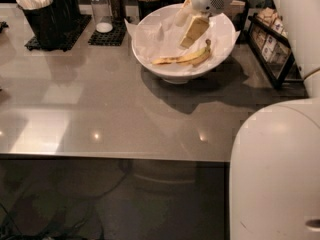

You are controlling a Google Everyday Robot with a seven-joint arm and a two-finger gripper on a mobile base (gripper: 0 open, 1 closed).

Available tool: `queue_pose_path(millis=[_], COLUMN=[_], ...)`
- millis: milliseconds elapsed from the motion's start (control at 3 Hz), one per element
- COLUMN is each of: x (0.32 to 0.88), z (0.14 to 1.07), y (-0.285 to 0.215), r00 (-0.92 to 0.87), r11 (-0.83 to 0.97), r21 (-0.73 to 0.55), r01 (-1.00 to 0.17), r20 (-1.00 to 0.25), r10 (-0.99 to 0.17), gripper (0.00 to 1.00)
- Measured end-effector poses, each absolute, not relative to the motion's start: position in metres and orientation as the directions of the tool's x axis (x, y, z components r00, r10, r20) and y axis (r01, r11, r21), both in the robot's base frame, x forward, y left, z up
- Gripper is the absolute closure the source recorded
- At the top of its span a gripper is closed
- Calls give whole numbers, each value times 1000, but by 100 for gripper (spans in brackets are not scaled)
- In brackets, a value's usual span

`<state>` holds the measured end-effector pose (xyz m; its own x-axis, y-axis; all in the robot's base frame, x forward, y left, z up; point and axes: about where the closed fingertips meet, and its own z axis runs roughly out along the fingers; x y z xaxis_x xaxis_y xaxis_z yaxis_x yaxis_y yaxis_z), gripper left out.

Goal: Pick banana from white bowl

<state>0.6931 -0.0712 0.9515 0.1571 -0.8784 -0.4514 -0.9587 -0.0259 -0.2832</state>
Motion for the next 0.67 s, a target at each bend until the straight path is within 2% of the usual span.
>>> queue_pose_path(millis=[333, 667], x=[709, 722], z=[936, 910], y=[-62, -54], r00=[156, 146], r11=[-22, -24], r21=[-278, -249], r01=[-960, -968], r20=[-468, -483], r10=[-870, -864], gripper=[40, 43])
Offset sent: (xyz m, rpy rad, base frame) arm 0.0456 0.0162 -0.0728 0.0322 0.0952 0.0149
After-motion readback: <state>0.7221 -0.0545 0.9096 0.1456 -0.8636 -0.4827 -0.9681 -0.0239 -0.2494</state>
